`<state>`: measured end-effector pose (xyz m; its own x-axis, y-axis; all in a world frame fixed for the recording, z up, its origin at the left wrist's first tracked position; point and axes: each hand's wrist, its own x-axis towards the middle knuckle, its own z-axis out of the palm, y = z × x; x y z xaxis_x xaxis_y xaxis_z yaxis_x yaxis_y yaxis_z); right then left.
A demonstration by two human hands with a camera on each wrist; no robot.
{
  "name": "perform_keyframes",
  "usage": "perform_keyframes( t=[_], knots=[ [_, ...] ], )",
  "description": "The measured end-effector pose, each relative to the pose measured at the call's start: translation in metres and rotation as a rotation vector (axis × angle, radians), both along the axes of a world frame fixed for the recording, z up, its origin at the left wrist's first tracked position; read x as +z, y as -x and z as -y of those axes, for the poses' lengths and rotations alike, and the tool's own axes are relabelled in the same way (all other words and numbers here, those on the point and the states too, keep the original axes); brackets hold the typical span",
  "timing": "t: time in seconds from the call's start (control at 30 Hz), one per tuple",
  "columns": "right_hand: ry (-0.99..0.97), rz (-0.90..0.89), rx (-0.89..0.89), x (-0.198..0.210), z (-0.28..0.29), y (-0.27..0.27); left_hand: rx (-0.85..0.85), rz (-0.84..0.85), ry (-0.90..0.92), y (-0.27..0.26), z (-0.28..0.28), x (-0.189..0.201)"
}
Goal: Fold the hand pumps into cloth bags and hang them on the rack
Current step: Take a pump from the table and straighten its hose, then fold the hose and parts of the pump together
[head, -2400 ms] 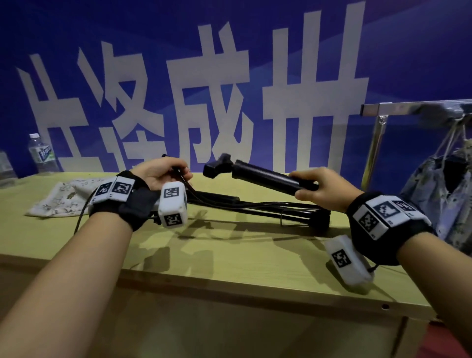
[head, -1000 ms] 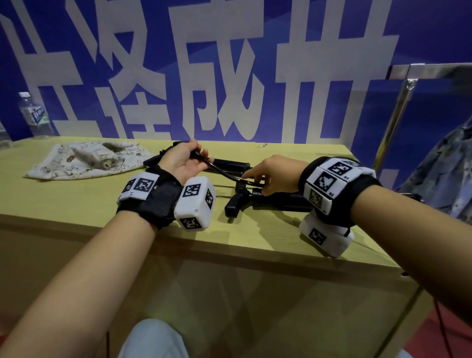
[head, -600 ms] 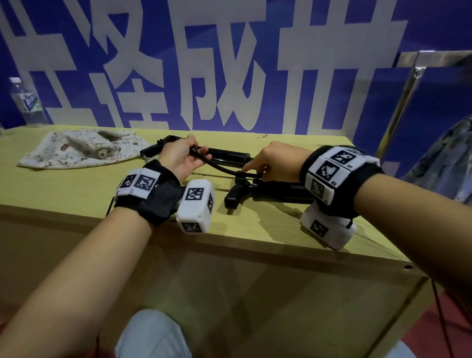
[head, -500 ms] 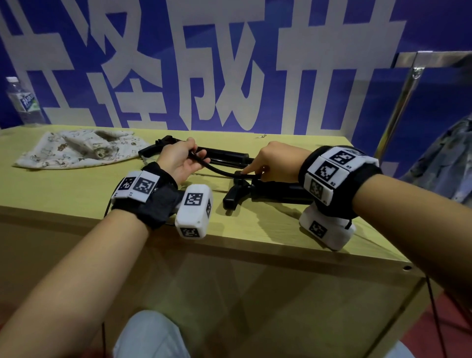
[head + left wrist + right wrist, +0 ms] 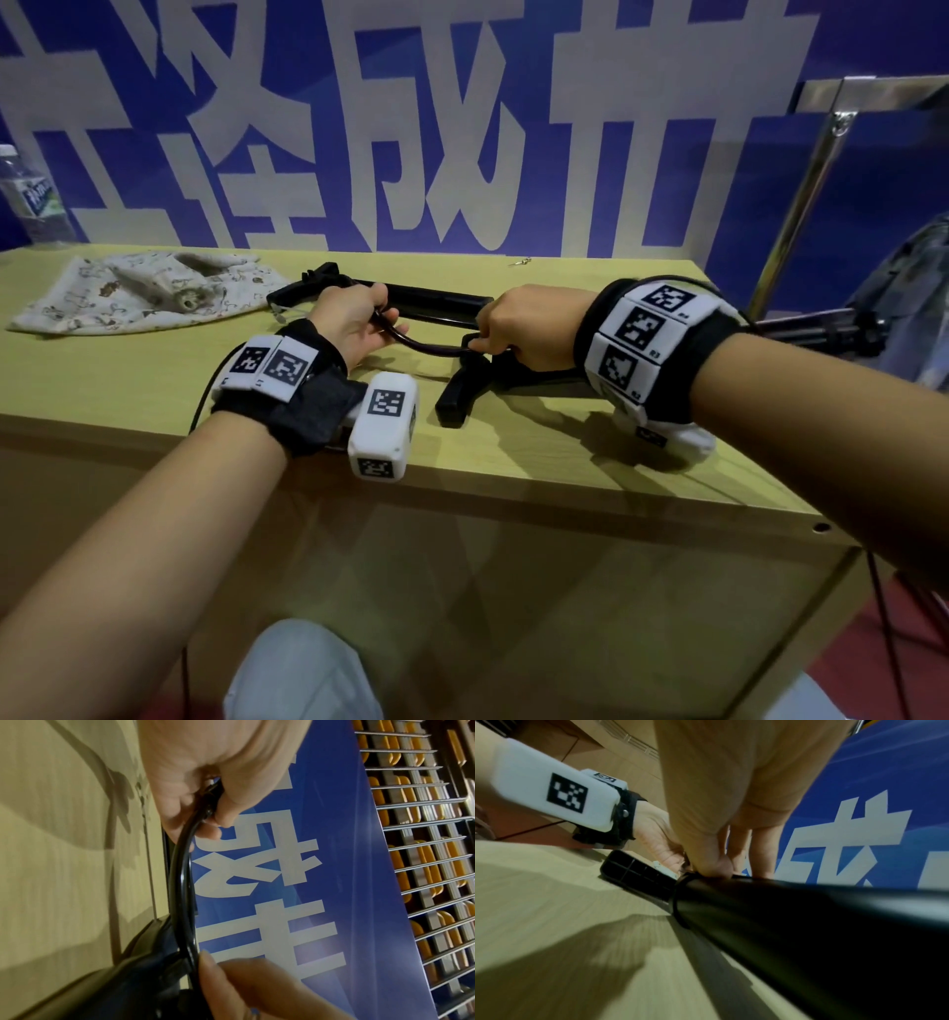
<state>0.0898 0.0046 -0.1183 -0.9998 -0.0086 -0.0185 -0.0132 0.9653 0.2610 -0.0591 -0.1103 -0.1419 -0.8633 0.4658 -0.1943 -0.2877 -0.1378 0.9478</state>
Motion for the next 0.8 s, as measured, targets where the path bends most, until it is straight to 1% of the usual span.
perform_keyframes(
  t=[0.1, 0.17, 0.23, 0.3, 0.37, 0.4, 0.47, 0.53, 0.63, 0.7, 0.8],
  knots=[
    [0.040, -0.001, -0.019, -0.001, -0.002, -0.005, -0.006, -0.021, -0.008, -0.004, -0.001, 0.005],
    [0.043, 0.004, -0.032, -0.001, -0.005, -0.009, -0.016, -0.069, 0.026, -0.007, -0.003, 0.005],
    [0.008, 0.018, -0.040, 0.000, -0.004, -0.010, -0.026, -0.203, 0.168, -0.011, -0.008, 0.001],
    [-0.041, 0.038, -0.021, 0.000, 0.000, -0.007, -0.057, -0.398, 0.396, -0.014, -0.014, -0.004],
    [-0.054, 0.049, -0.002, 0.000, 0.004, -0.004, -0.158, -0.570, 0.611, -0.021, -0.019, -0.007],
    [-0.027, 0.044, -0.015, 0.000, 0.004, -0.005, -0.208, -0.630, 0.696, -0.024, -0.022, -0.008],
    [0.002, 0.031, -0.023, -0.001, 0.002, -0.009, -0.254, -0.715, 0.785, -0.026, -0.026, -0.009],
    [-0.010, 0.039, -0.013, -0.001, -0.002, -0.015, -0.202, -0.755, 0.781, -0.023, -0.030, -0.007],
    [-0.017, 0.091, -0.013, 0.003, -0.009, -0.018, -0.135, -0.708, 0.713, -0.017, -0.037, 0.003],
    [0.088, 0.095, -0.057, 0.010, -0.013, -0.019, -0.146, -0.681, 0.649, -0.011, -0.044, 0.012],
    [0.365, 0.044, -0.189, 0.030, -0.030, -0.015, -0.237, -0.589, 0.527, -0.004, -0.051, 0.022]
  ],
)
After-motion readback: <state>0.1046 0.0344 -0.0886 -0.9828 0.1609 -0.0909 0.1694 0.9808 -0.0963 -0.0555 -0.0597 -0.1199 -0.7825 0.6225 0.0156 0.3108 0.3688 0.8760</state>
